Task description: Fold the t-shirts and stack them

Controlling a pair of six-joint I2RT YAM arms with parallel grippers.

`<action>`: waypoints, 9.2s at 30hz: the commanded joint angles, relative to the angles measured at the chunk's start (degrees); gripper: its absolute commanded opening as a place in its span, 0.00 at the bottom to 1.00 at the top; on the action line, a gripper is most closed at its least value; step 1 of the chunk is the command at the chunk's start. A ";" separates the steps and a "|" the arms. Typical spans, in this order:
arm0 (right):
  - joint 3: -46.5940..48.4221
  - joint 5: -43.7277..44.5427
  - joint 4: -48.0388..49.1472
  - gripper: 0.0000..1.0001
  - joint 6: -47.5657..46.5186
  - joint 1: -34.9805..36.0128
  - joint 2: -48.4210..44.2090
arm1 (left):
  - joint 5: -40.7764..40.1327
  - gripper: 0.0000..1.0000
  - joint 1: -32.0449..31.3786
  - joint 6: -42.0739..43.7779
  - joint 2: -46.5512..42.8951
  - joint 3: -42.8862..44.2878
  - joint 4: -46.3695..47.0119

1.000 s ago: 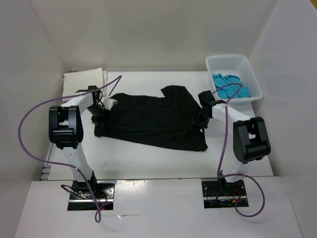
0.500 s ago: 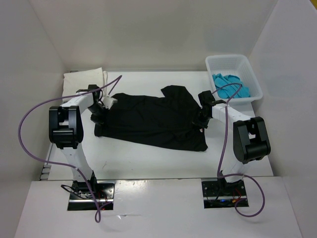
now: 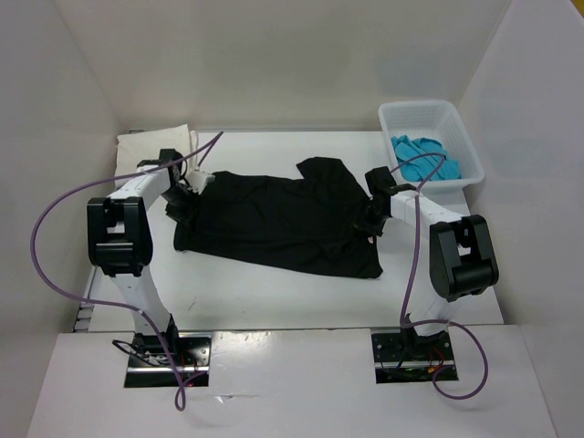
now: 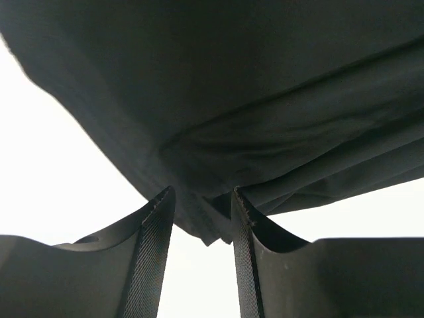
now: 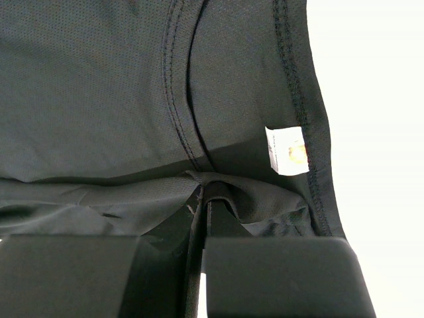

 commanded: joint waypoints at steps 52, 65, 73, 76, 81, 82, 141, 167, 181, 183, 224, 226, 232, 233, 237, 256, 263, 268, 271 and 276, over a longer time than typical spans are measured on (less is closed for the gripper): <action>8.77 -10.34 -5.62 0.00 -1.31 -8.21 -22.85 | 10.94 0.11 -10.88 6.16 -13.07 16.13 -12.82; 56.29 -9.83 -18.69 0.00 -3.50 5.75 -18.40 | 15.70 0.48 -24.72 0.01 3.02 33.79 -6.57; 53.11 1.97 -25.32 0.00 -5.71 7.00 -15.03 | 11.58 0.57 -27.43 1.41 1.35 28.70 -4.99; 45.01 1.35 -21.88 0.00 -5.09 4.46 -18.37 | 8.86 0.58 -27.44 0.36 0.83 23.51 -3.93; 35.50 -0.05 -19.86 0.00 -4.04 1.90 -22.68 | 4.45 0.58 -27.44 1.93 -2.06 14.55 -2.00; 31.91 -1.19 -19.16 0.00 -3.52 1.90 -22.69 | 3.93 0.58 -27.44 2.55 -2.68 12.54 -1.99; 25.37 -5.59 -13.26 0.00 -3.25 -1.97 -22.43 | -4.69 0.00 -37.02 -6.94 -1.38 -14.20 14.87; 45.61 2.76 -11.72 0.00 -9.67 -3.72 -7.60 | -19.37 0.00 -8.45 10.72 -19.47 17.37 11.45; -7.76 -0.85 -5.18 0.00 7.29 8.05 -25.15 | -19.46 0.00 -11.18 9.15 -24.05 -24.91 7.59; -7.76 -0.85 -5.18 0.00 7.30 8.05 -25.15 | -18.93 0.00 -11.18 8.45 -22.91 -27.37 7.59; 26.95 -0.14 0.28 0.04 -9.75 -2.76 19.58 | -27.54 0.10 -9.07 10.46 2.40 -2.16 7.50; 28.10 0.38 -0.52 0.20 -9.75 -2.76 21.34 | -26.93 0.13 -9.07 10.46 3.02 -2.16 7.50; 32.22 0.39 -0.52 0.46 -10.27 -3.99 23.10 | -27.45 0.33 -7.84 8.27 4.86 0.47 8.11; 32.84 0.39 -1.04 0.50 -10.28 -4.51 23.10 | -27.98 0.37 -6.18 6.61 4.87 1.35 8.11; 33.37 2.49 -2.27 0.55 -10.28 -4.52 20.21 | -26.41 0.58 -3.01 4.58 4.96 4.87 8.11; 3.14 1.46 1.67 0.72 -1.93 -5.13 2.44 | -2.49 0.69 0.69 -4.29 -9.46 -4.79 6.25; 0.77 -1.47 4.49 0.74 -1.40 -5.13 6.49 | -7.57 0.69 0.69 -5.36 -6.03 -12.70 10.82; -0.91 -1.46 4.49 0.74 -0.87 -5.65 8.24 | -8.30 0.69 1.22 -6.41 -4.19 -13.32 12.42; -1.52 -1.46 3.88 0.73 -0.87 -5.66 8.25 | -8.91 0.69 1.22 -6.41 -2.34 -13.32 13.73; -2.58 3.45 1.07 0.75 -0.26 -5.66 3.69 | -9.44 0.70 1.22 -6.41 -0.84 -12.80 14.26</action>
